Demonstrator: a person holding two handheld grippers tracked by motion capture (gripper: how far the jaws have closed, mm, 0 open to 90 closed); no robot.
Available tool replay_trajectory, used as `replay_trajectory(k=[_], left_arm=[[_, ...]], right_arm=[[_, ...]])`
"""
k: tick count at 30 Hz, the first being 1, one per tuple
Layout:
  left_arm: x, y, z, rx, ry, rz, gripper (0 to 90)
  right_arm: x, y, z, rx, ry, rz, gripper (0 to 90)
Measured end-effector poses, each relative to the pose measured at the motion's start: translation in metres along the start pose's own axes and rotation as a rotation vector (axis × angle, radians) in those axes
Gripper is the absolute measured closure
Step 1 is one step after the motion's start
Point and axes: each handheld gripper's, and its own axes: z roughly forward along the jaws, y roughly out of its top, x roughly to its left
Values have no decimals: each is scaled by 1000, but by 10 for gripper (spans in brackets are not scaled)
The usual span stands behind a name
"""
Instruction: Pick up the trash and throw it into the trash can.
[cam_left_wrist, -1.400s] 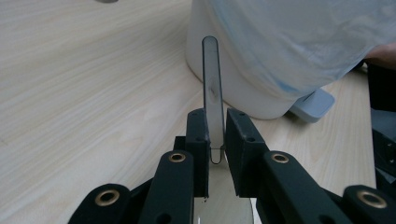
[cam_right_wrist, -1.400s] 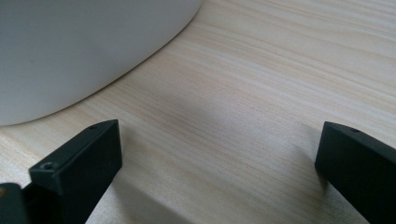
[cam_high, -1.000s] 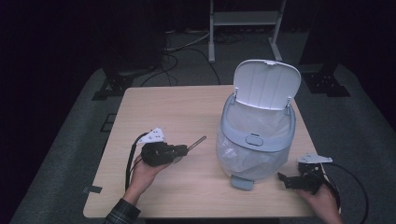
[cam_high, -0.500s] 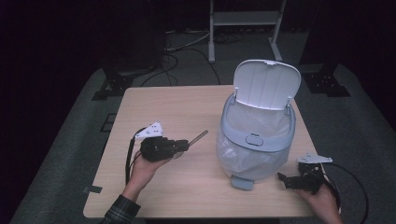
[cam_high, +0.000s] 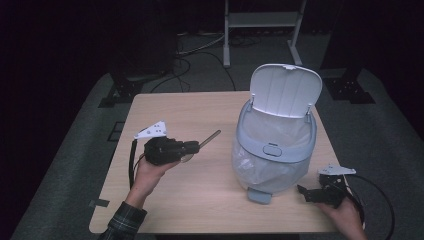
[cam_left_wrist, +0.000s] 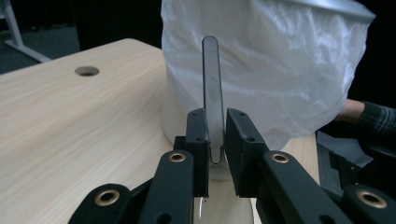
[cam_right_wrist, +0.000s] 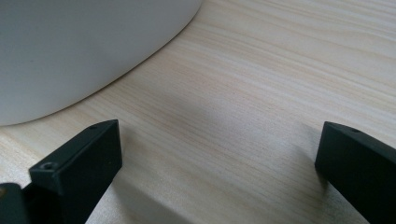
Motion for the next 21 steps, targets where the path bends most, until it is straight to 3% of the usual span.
replay_trajectory(k=[21], left_arm=[[-9, 48, 3, -57, -93, 51, 794]], right_arm=[[0, 0, 0, 0, 0, 0, 0]])
